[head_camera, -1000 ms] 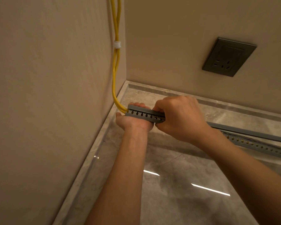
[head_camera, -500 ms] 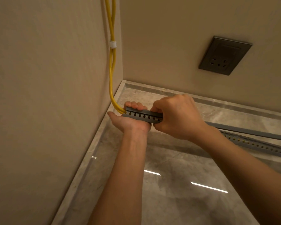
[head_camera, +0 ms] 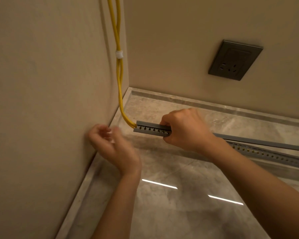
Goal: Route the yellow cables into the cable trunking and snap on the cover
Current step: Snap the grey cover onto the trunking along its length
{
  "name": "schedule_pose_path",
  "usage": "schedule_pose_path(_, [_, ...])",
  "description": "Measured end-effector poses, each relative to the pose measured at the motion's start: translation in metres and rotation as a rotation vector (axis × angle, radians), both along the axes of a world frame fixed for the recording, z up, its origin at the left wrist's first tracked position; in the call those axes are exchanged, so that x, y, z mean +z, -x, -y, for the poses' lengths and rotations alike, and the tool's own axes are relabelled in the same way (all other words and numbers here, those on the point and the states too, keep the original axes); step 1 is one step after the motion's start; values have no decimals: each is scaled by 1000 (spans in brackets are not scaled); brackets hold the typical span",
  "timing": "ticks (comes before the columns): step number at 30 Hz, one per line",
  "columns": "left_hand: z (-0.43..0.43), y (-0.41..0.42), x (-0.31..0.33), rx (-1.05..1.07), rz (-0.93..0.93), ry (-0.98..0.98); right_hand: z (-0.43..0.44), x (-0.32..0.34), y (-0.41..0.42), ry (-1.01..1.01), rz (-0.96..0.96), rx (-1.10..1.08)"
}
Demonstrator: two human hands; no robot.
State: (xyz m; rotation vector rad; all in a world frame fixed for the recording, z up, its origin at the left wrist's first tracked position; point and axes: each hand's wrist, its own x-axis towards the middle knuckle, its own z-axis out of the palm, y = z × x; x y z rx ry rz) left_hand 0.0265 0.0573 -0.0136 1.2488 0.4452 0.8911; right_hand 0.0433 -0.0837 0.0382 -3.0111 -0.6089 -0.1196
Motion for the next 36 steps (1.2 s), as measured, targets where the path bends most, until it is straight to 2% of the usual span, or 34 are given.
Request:
schedule_pose_path(2, [-2, 8, -4, -278, 104, -654, 0, -4, 2, 14, -2, 2])
schedule_pose_path(4, [-3, -1, 2, -557, 16, -1143, -2, -7, 4, 21, 15, 14])
schedule_pose_path(6, [-2, -13, 8, -707, -126, -1450, -2, -7, 7, 40, 29, 23])
schedule_pose_path(9, [1, -33, 10, -791, -370, -1720, -1, -8, 11, 61, 44, 44])
schedule_pose_path(12, [-1, -43, 15, -789, -385, -1819, 3, -9, 17, 37, 77, 73])
schedule_pose_path(16, [-6, -43, 8, -776, -197, -1756, 26, -6, 20, -122, 2, 105])
schedule_pose_path(20, [-16, -47, 8, -695, -75, -1728, 78, -10, 25, -4, -116, -35])
schedule_pose_path(24, [-20, -59, 8, -662, -140, -1710, 128, -15, 28, 160, -130, -165])
schedule_pose_path(28, [-18, -68, 4, -644, -162, -1723, 154, -11, 22, 224, -83, -159])
schedule_pose_path(31, [-21, -72, 0, -637, -160, -1735, 175, -11, 26, 183, -125, -125])
schedule_pose_path(36, [-23, -69, -9, -644, -192, -1727, 213, -19, 39, 80, -201, -228])
